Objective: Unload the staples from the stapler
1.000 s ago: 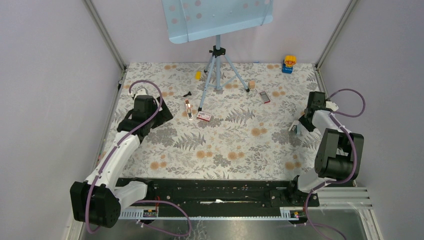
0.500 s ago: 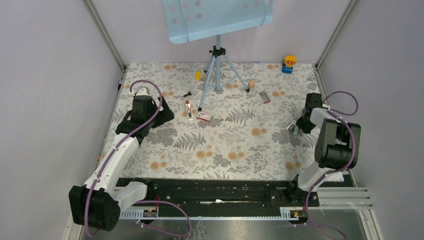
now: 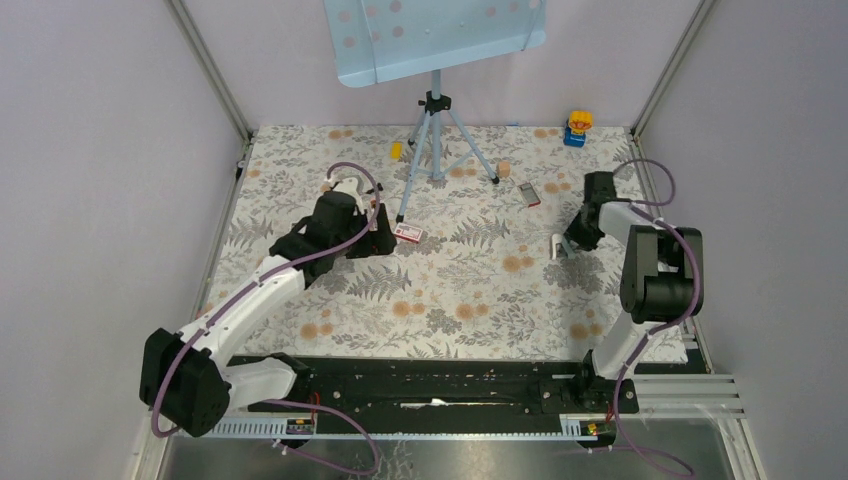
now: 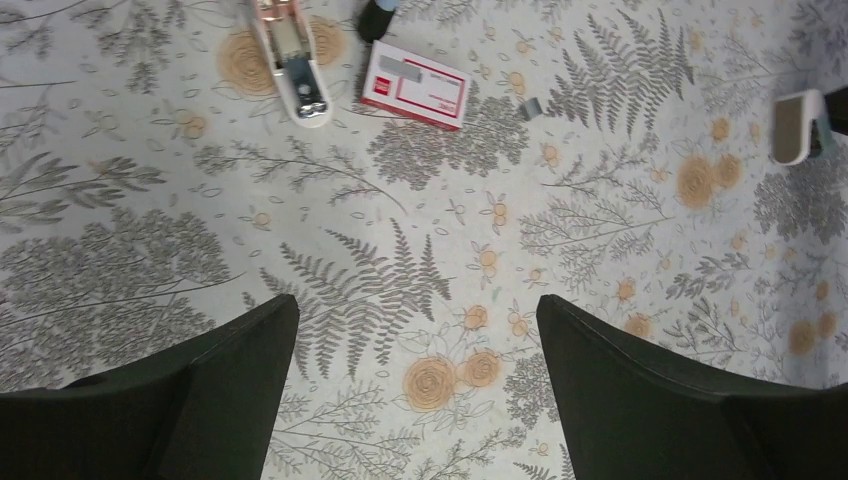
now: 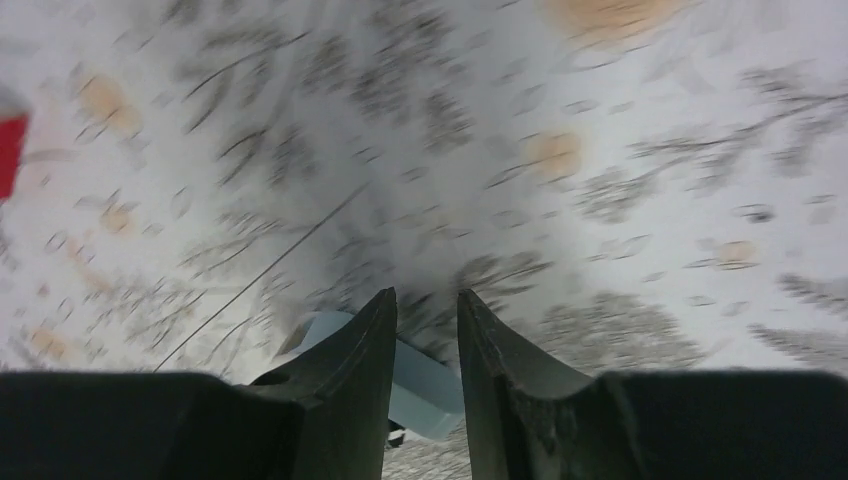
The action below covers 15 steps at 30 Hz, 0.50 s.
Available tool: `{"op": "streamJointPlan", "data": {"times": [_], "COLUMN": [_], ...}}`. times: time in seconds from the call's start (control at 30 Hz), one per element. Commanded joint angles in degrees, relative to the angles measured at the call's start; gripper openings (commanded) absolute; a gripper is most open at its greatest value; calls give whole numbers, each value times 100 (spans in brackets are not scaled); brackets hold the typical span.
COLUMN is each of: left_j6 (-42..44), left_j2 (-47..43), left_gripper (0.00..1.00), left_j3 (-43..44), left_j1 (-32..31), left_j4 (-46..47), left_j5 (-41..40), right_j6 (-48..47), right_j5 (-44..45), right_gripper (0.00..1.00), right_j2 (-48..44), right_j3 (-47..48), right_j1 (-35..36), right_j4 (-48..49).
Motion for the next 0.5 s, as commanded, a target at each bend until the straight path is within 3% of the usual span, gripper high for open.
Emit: {"op": "streamJointPlan", "data": {"times": [0.0, 0.27, 0.37, 0.47], "left_j6": [76, -612, -835, -676], "left_j2": [166, 972, 1392, 1925], "left_gripper": [94, 93, 92, 91], "left_j3": [342, 522, 716, 1100], "left_j1": [-350, -972, -1190, -1434], "left_j4": [599, 1120, 1376, 1286], "left_j5": [-182, -159, 33, 25], "right_j6": [30, 619, 962, 873], "right_j5": [-243, -851, -1497, -1190], "right_gripper": [36, 36, 34, 33], "right_j2": [128, 146, 63, -216], "right_j3": [124, -337, -625, -707], "right_j1": [825, 1869, 2027, 2120], "right_j4": [-129, 169, 289, 75]}}
